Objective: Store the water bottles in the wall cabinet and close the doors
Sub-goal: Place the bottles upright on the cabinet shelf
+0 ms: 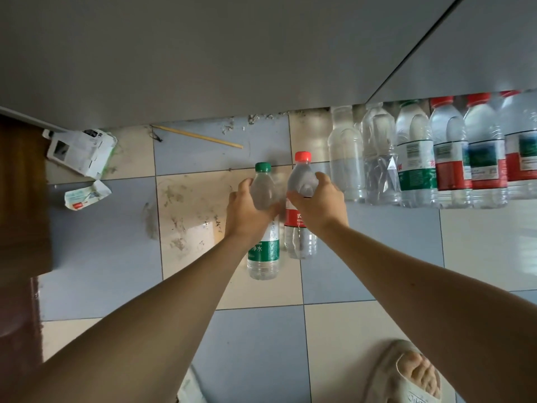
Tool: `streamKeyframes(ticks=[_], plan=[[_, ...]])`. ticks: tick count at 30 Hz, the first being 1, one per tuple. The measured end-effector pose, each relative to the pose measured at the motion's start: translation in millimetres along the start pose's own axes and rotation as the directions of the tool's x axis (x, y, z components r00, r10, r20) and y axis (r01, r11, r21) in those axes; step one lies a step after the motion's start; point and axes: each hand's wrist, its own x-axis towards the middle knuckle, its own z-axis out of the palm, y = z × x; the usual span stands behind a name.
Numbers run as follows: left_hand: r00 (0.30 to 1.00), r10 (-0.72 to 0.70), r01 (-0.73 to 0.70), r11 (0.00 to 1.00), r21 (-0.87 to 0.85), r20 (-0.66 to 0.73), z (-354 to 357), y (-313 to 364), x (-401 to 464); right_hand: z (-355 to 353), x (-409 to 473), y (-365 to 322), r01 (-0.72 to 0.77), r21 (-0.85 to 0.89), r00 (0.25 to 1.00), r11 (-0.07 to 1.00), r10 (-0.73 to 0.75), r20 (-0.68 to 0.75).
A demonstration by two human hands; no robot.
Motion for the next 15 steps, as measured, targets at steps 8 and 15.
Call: streamKeyframes(ticks=[8, 15], plan=[[0.999, -0.032, 0.036, 0.993, -0.109, 0.042, -28, 0, -9, -12, -12, -4, -0.115, 0.278, 0.993, 0.954, 0.105, 0.050], [0.972, 0.230, -0.229, 0.973, 0.028, -0.045, -60, 33, -24, -55, -40, -20, 0.039, 0.316, 0.997, 0.948, -0.017, -0.072]])
